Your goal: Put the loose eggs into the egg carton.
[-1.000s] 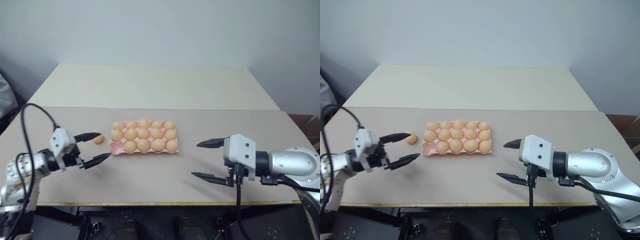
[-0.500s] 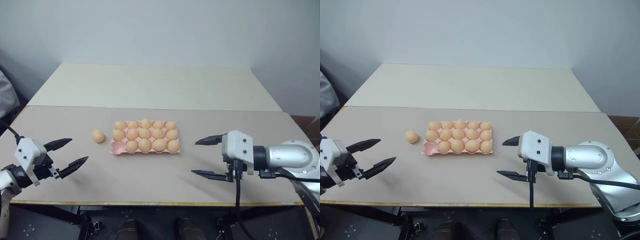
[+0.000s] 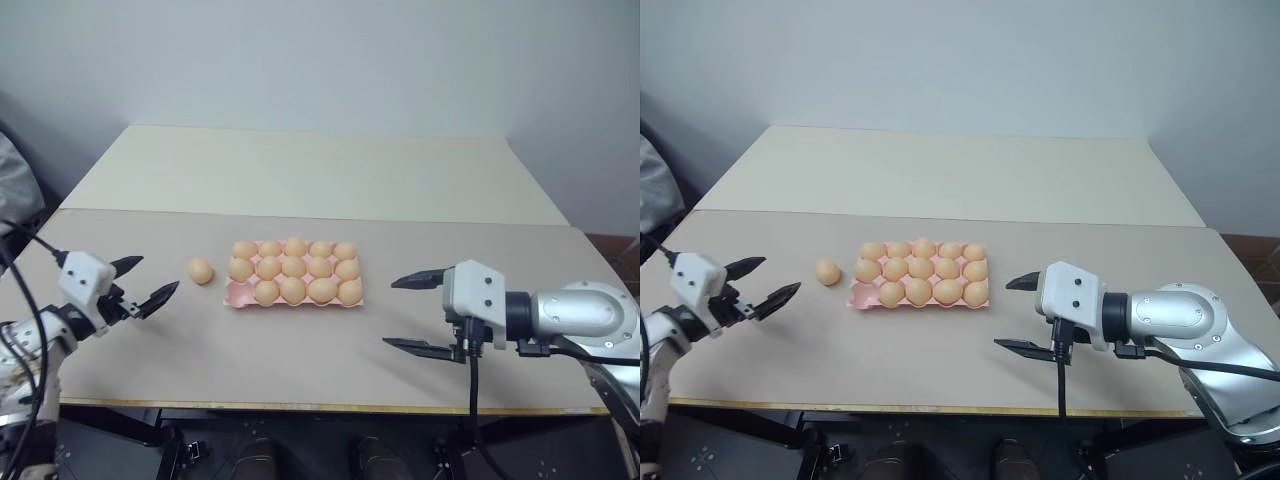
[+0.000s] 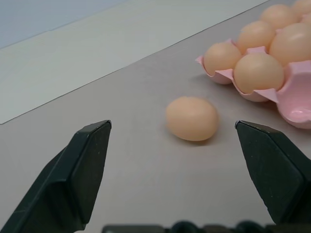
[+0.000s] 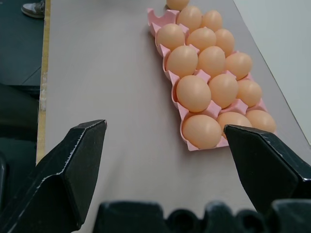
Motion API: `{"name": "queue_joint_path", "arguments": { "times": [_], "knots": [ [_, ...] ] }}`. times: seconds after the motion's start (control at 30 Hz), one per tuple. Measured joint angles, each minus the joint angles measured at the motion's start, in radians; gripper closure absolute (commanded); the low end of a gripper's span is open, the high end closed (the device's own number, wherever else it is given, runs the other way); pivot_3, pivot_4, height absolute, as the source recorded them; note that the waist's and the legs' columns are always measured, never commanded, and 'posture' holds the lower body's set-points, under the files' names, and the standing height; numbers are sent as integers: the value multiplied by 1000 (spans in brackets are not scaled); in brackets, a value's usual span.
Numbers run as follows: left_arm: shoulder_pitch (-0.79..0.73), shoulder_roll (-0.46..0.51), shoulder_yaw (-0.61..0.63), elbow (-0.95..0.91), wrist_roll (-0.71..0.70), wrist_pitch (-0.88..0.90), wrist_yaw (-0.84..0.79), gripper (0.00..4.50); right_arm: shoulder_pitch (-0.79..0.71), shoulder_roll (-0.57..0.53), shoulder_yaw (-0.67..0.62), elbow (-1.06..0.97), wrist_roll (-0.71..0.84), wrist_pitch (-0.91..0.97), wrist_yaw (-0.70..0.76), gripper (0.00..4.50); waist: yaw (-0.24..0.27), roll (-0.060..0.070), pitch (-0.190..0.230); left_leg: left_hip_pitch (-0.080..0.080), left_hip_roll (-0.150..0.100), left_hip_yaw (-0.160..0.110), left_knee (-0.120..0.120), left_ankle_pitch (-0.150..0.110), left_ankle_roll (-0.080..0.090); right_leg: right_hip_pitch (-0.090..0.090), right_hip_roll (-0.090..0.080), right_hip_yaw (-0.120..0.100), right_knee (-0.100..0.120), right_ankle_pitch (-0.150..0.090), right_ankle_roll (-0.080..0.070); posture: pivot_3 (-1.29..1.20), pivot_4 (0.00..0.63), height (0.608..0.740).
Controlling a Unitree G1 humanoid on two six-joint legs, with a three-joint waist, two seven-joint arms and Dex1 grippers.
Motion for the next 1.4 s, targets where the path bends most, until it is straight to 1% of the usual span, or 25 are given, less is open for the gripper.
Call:
{"name": "queue_joint_path", "arguments": {
  "times": [0.13,0.3,0.47,0.67,0.83,0.93,1.03,1.1,1.13,1.27,1.4],
  "knots": [
    [-80,-11,-66,124,28,-69,-27,58,5,-1,-1,-3,0,7,-8,0,-3,0,0,0,0,0,0,0,0,0,0,0,0,2,3,0,150,740],
    [-193,-50,-133,309,64,-149,-56,58,11,-2,-5,-12,2,26,-22,0,-3,-1,0,0,0,0,0,0,0,0,1,0,0,4,5,0,150,740],
    [-288,-87,-174,469,93,-217,-86,58,27,-9,-10,-22,2,37,-29,0,-1,-1,-1,0,0,0,0,0,0,0,0,0,0,4,5,0,150,740],
    [-406,-113,-216,629,163,-274,-56,58,28,-13,-25,-27,13,45,-35,0,-2,-2,-1,0,0,-1,0,0,0,1,1,0,0,4,6,0,150,740],
    [-463,-130,-237,726,201,-314,-28,58,28,-22,-27,-31,14,59,-42,0,-2,-2,-1,0,-1,-1,0,0,0,0,1,0,1,4,6,0,150,740],
    [-468,-132,-237,738,199,-315,-37,665,30,-27,-30,-40,14,66,-45,0,-1,-2,-1,0,-1,-1,0,0,0,1,1,0,1,4,6,0,150,740],
    [-468,-137,-237,738,199,-317,-54,1592,34,-27,-42,-41,14,68,-47,0,-1,-2,-1,0,-1,-1,0,0,0,1,1,0,1,4,6,0,150,740],
    [-468,-137,-237,738,199,-318,-56,2054,34,-27,-44,-42,14,69,-48,0,-2,-2,-1,0,-1,-1,0,0,0,1,1,0,1,4,6,0,150,740],
    [-468,-137,-237,738,199,-318,-57,2119,34,-27,-44,-42,14,70,-50,0,-2,-2,-1,0,-1,-1,0,0,0,0,1,0,1,4,6,0,150,740],
    [-454,-133,-233,724,194,-321,-72,2126,34,-27,-44,-46,14,75,-54,0,-3,-2,-1,0,-1,-1,0,0,0,1,1,0,1,4,6,0,150,740],
    [-384,-92,-221,624,162,-299,-125,2126,41,-27,-45,-57,14,81,-65,0,-10,-2,-1,0,0,-1,0,0,0,0,1,0,1,4,6,0,150,740]
  ]
}}
